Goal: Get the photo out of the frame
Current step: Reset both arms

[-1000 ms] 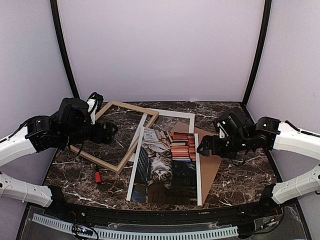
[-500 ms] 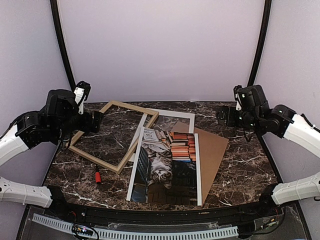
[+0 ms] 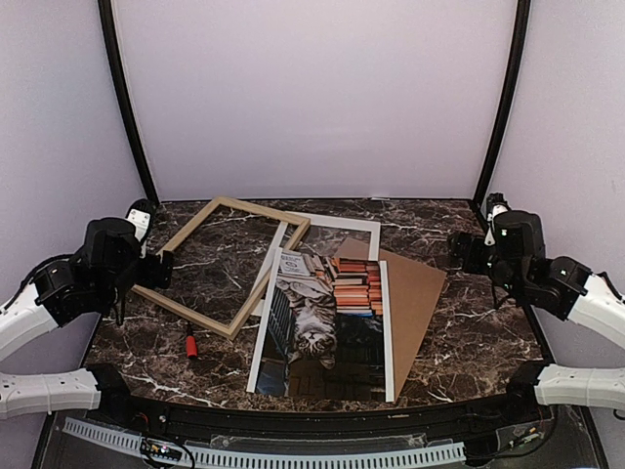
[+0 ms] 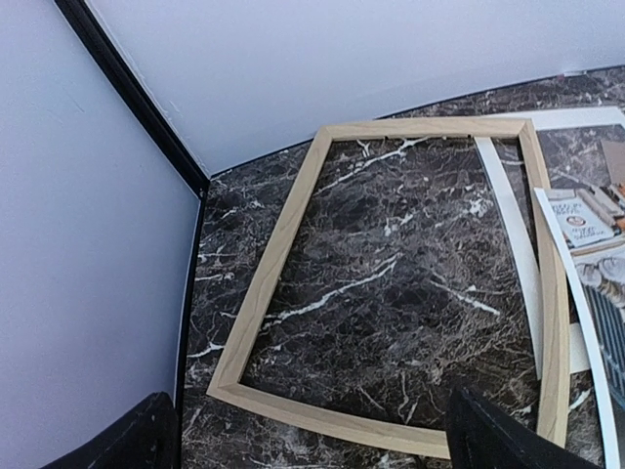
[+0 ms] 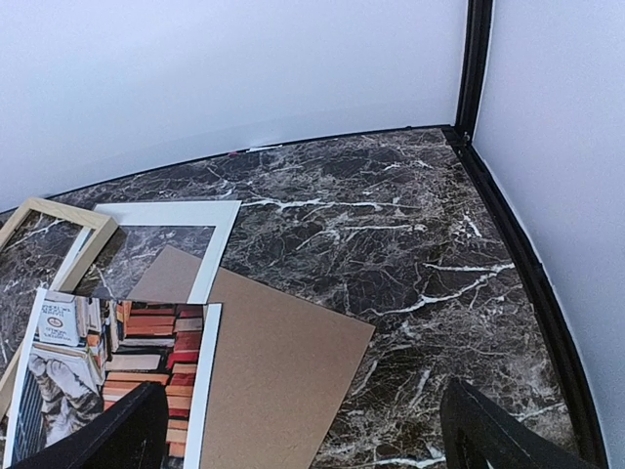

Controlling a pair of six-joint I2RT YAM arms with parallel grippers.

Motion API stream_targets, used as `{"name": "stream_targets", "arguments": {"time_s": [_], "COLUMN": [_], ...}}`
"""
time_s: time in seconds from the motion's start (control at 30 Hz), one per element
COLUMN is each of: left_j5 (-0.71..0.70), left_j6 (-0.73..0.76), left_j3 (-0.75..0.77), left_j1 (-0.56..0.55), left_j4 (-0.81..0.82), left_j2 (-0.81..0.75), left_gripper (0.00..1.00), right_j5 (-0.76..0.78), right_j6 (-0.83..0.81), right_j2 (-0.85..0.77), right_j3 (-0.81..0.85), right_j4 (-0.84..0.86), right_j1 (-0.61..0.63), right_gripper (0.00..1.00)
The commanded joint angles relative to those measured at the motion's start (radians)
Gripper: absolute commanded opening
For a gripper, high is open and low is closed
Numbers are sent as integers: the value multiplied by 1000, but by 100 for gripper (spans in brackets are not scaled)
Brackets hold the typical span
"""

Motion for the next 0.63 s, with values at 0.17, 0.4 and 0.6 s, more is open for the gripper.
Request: {"name": "stream_targets", "arguments": {"time_s": [0.17,0.4,0.6], "left_j5": [0,3,-14], "left_j6": [74,68,58], "left_j3": [-64,-73,-77], "left_j1": [9,12,14], "left_j4": [113,121,115], "left_j2": [5,7,2], "left_gripper": [99,99,99], "right_j5": [6,-16,-34], "right_j6": [-3,-32,-68], "right_j2": [2,33,63], "right_j3": [-31,-34,-17], "right_j4": [126,171,204], "right_j1": [-4,-5,-4], "right_gripper": [99,99,99]}}
